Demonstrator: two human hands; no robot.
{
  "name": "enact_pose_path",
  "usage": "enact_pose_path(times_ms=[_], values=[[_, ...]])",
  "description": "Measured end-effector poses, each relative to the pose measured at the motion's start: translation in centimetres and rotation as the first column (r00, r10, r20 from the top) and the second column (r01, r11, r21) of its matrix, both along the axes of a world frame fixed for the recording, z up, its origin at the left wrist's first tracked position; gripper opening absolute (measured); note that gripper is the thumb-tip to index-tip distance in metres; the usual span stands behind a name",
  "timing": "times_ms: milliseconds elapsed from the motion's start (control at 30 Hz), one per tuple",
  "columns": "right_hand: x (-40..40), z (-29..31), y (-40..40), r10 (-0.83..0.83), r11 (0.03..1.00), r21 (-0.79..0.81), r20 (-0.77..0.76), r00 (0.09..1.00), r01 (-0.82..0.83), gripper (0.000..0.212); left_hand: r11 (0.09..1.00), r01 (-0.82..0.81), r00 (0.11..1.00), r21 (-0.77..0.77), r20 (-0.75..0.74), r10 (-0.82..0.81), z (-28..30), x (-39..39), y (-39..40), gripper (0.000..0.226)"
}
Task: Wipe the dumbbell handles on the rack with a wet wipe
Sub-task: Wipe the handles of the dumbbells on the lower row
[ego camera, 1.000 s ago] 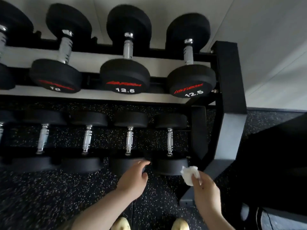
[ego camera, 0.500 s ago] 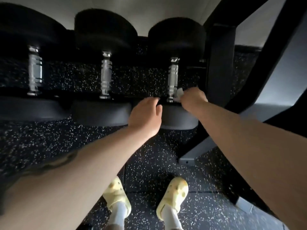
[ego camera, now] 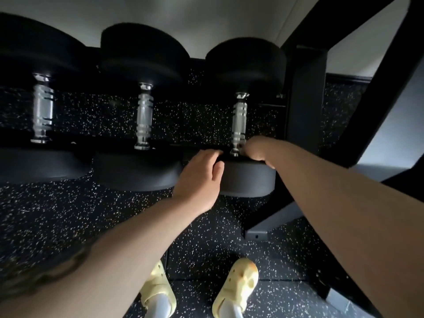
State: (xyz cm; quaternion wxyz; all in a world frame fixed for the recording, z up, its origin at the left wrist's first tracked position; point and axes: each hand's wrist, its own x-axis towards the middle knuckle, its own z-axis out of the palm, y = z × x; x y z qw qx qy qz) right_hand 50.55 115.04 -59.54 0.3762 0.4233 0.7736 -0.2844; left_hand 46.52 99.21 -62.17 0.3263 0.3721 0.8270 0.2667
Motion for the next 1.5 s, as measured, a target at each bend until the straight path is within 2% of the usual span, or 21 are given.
enact_pose_path(times_ms=[200, 300, 367, 500, 600, 700, 733, 767, 867, 900, 967, 1033, 1067, 1100, 1133, 1233, 1267, 1300, 1433, 1467, 1500], values=[[0.6, -0.4, -0.6, 0.031, 0.996, 0.081, -0.043, 0.999, -0.027, 0.022, 1.000, 0.007, 1.000, -0.010, 0.025, -0.007, -0.1, -0.1, -0.2, 0.042], [-0.7, -0.9, -1.0, 0.029, 0.993, 0.115, -0.009, 1.000, -0.028, 0.029, 0.997, 0.029, 0.997, -0.071, 0.071, -0.024, 0.3, -0.3, 0.0, 0.044], [-1.2, -1.8, -0.5, 0.013, 0.998, 0.058, -0.009, 1.000, -0.013, 0.032, 0.994, 0.049, 0.995, -0.096, 0.094, -0.040, 0.7, -0.7, 0.1, 0.043], [0.3, -1.5, 1.4, -0.344, 0.929, -0.178, -0.098, 0.934, 0.324, 0.037, 0.988, 0.082, 0.986, -0.128, 0.154, -0.062, 2.0, -1.6, 0.5, 0.042], [1.4, -1.5, 2.2, -0.689, 0.718, -0.287, -0.161, 0.707, 0.634, 0.038, 0.978, 0.121, 0.987, -0.168, 0.123, -0.101, 2.6, -2.4, 0.8, 0.042], [0.4, -1.2, 3.8, -0.964, 0.264, -0.490, -0.140, 0.224, 0.831, 0.032, 0.949, 0.239, 0.971, -0.205, 0.053, -0.233, 3.0, -4.0, 0.9, 0.042], [-0.4, -1.3, 4.8, -0.986, 0.157, -0.555, -0.137, 0.096, 0.817, 0.030, 0.940, 0.266, 0.964, -0.214, 0.074, -0.256, 3.0, -4.5, 1.0, 0.042], [-1.2, -1.1, 5.6, -0.989, 0.115, -0.585, -0.145, 0.035, 0.803, 0.029, 0.935, 0.283, 0.958, -0.213, 0.099, -0.267, 3.1, -5.0, 1.0, 0.042], [-2.5, -0.3, 6.0, -0.974, 0.197, -0.591, -0.206, 0.089, 0.782, 0.024, 0.929, 0.327, 0.943, -0.172, 0.122, -0.310, 2.9, -5.4, 1.4, 0.042], [-2.3, -0.3, 5.4, -0.964, 0.257, -0.564, -0.209, 0.165, 0.785, 0.021, 0.929, 0.335, 0.940, -0.156, 0.124, -0.318, 2.8, -5.3, 1.5, 0.041], [-1.5, -1.4, 3.7, -0.888, 0.460, -0.364, -0.186, 0.421, 0.810, 0.021, 0.936, 0.327, 0.941, -0.128, 0.135, -0.310, 2.3, -5.0, 1.9, 0.039], [-0.9, -2.4, 2.4, -0.733, 0.673, -0.247, -0.097, 0.674, 0.697, 0.024, 0.952, 0.283, 0.952, -0.118, 0.156, -0.264, 2.1, -4.7, 2.3, 0.035], [-1.2, -2.0, 2.2, -0.689, 0.721, -0.213, -0.111, 0.717, 0.660, 0.028, 0.957, 0.263, 0.957, -0.121, 0.161, -0.243, 1.9, -4.5, 2.4, 0.034], [-1.7, -1.5, 2.6, -0.730, 0.675, -0.268, -0.104, 0.675, 0.688, 0.032, 0.959, 0.254, 0.959, -0.127, 0.163, -0.233, 1.8, -4.4, 2.4, 0.033], [-2.1, -1.4, 3.4, -0.808, 0.584, -0.347, -0.162, 0.566, 0.734, 0.032, 0.958, 0.253, 0.959, -0.132, 0.167, -0.230, 1.6, -4.3, 2.5, 0.032], [-3.9, -1.5, 5.4, -0.979, 0.201, -0.653, -0.164, 0.123, 0.730, 0.035, 0.954, 0.264, 0.951, -0.141, 0.205, -0.232, 1.4, -4.5, 2.5, 0.032], [-4.3, -1.8, 5.5, -0.992, 0.115, -0.680, -0.121, 0.045, 0.725, 0.034, 0.955, 0.263, 0.949, -0.139, 0.215, -0.230, 1.3, -4.6, 2.5, 0.032], [-4.3, -2.5, 5.3, -0.996, 0.070, -0.664, -0.087, 0.017, 0.744, 0.035, 0.955, 0.263, 0.948, -0.138, 0.223, -0.229, 1.4, -4.7, 2.5, 0.032], [-2.7, -3.4, 3.5, -0.970, 0.213, -0.521, -0.010, 0.244, 0.826, 0.045, 0.954, 0.263, 0.945, -0.147, 0.239, -0.223, 1.4, -4.6, 2.4, 0.032], [-2.6, -3.5, 3.8, -0.967, 0.228, -0.526, -0.026, 0.253, 0.820, 0.046, 0.953, 0.263, 0.944, -0.149, 0.246, -0.222, 1.4, -4.7, 2.4, 0.032], [-2.7, -3.5, 4.4, -0.981, 0.183, -0.552, -0.044, 0.191, 0.814, 0.046, 0.954, 0.261, 0.942, -0.149, 0.257, -0.218, 1.2, -4.8, 2.4, 0.031]])
